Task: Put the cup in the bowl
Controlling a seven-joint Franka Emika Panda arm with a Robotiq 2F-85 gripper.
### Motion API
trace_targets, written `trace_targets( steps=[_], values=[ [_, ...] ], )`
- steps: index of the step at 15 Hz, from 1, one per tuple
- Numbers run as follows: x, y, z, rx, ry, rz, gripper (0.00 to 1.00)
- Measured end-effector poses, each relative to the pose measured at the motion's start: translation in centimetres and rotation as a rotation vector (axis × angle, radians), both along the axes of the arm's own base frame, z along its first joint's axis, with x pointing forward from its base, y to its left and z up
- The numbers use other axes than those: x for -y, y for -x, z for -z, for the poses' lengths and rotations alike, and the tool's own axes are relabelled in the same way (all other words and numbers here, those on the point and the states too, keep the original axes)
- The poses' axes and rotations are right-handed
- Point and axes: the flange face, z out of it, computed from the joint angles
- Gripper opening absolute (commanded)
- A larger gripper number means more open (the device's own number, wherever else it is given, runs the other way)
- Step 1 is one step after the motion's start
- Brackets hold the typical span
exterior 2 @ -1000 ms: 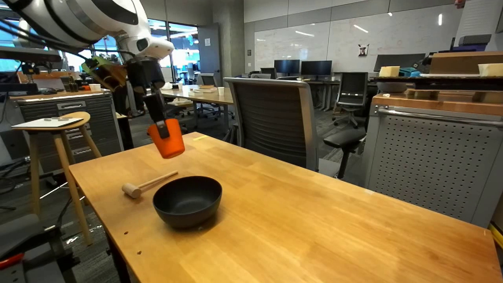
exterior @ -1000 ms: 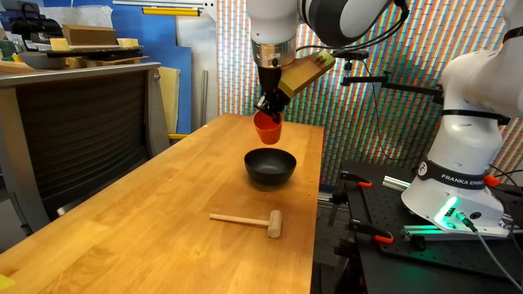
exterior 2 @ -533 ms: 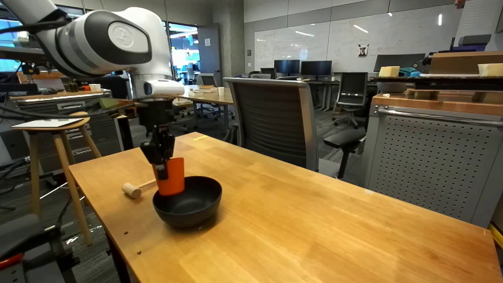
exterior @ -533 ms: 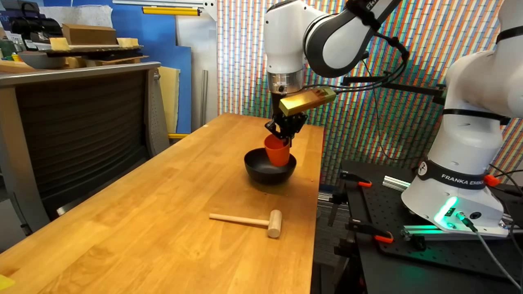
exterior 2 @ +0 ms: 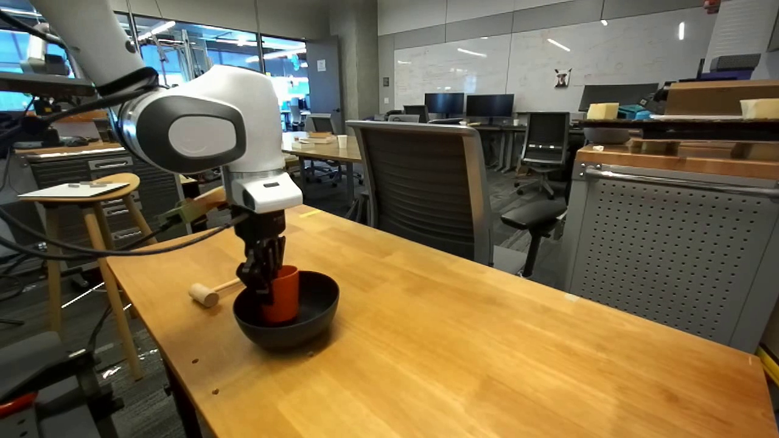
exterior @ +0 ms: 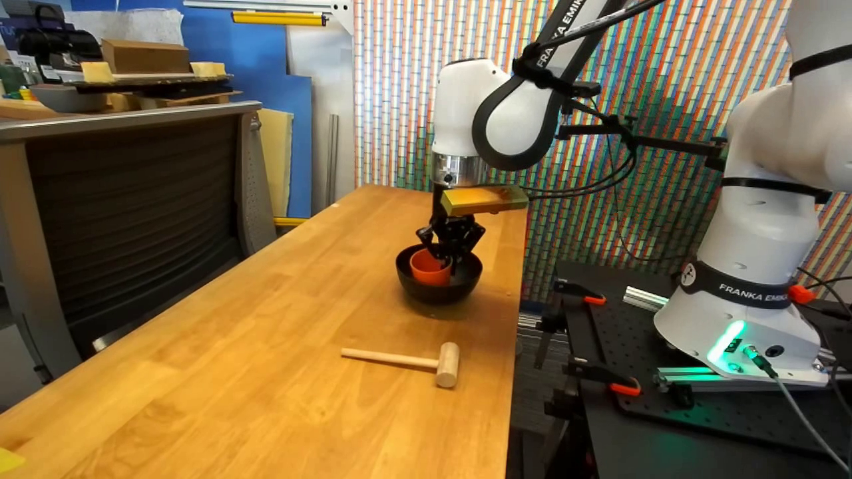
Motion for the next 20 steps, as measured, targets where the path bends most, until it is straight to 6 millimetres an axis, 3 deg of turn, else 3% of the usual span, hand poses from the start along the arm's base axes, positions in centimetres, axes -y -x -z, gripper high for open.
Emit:
trace_targets(
  steps=[4,7,8,10,15,20],
  values=[
    [-0.7,-0.1,0.7,0.001,-0.034,-0.062,0.76],
    [-4.1,-0.5,-1.6,0.037,0.028,-0.223,1.00],
    [-5.7,-0.5,-2.9,0.050,0.062,-0.280,1.00],
    [-8.9,-0.4,-6.4,0.084,0.134,-0.383,1.00],
    [-15.0,0.5,-17.5,0.215,0.261,-0.609,1.00],
    [-19.3,4.8,-28.1,0.287,0.201,-0.888,1.00]
  ],
)
